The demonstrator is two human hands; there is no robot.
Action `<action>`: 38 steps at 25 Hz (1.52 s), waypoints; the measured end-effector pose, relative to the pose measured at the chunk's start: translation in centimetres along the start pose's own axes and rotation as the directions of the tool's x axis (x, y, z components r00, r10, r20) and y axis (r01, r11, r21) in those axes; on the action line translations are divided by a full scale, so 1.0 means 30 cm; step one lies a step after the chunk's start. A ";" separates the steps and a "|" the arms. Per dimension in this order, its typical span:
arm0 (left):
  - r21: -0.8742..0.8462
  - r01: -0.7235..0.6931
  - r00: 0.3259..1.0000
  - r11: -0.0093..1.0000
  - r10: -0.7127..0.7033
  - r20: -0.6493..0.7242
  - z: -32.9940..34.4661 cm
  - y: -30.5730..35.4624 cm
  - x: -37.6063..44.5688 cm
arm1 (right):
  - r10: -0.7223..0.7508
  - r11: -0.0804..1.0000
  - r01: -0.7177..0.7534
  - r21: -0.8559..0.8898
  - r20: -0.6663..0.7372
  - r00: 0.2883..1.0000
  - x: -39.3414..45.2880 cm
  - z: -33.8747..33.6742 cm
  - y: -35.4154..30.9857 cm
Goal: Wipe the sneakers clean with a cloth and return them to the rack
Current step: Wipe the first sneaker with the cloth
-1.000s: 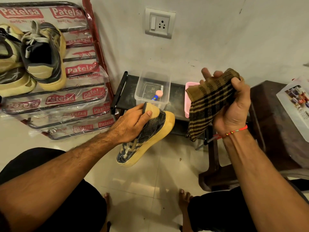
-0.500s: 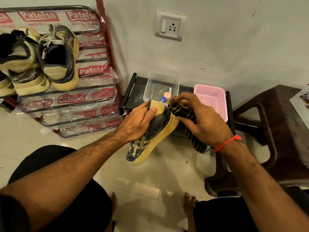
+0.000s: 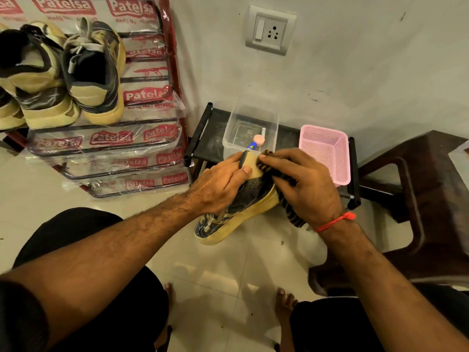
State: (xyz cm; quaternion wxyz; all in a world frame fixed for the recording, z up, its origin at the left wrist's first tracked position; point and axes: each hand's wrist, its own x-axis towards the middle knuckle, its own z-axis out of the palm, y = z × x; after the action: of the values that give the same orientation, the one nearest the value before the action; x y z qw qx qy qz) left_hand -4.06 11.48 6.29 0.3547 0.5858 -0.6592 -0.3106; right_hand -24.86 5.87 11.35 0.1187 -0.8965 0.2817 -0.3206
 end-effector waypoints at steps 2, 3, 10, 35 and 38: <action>-0.001 -0.021 1.000 1.000 0.021 0.015 -0.003 0.005 -0.005 | -0.024 1.000 0.024 -0.002 0.038 0.999 -0.007 0.015 -0.019; 0.002 -0.022 0.999 1.000 0.021 0.027 -0.005 0.010 -0.006 | 0.015 1.000 -0.016 0.007 0.032 0.999 -0.001 0.010 -0.016; 0.035 -0.030 0.996 0.999 0.027 0.081 -0.008 0.018 -0.011 | 0.061 0.997 -0.062 0.037 0.024 0.998 0.009 0.001 -0.021; -0.141 0.042 0.991 0.989 -0.059 -0.121 -0.002 0.015 0.007 | -0.078 0.980 0.088 -0.180 0.062 0.995 -0.051 0.077 -0.129; -0.123 0.005 0.996 0.992 -0.016 -0.085 0.006 0.028 0.006 | 0.079 0.979 -0.086 -0.186 -0.045 0.996 0.004 0.030 -0.071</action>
State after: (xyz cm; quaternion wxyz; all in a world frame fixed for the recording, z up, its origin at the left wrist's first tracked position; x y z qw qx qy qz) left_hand -4.67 11.41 6.91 0.4164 0.5793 -0.6199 -0.3268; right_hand -23.28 7.56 11.56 0.0416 -0.8850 0.3498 -0.3043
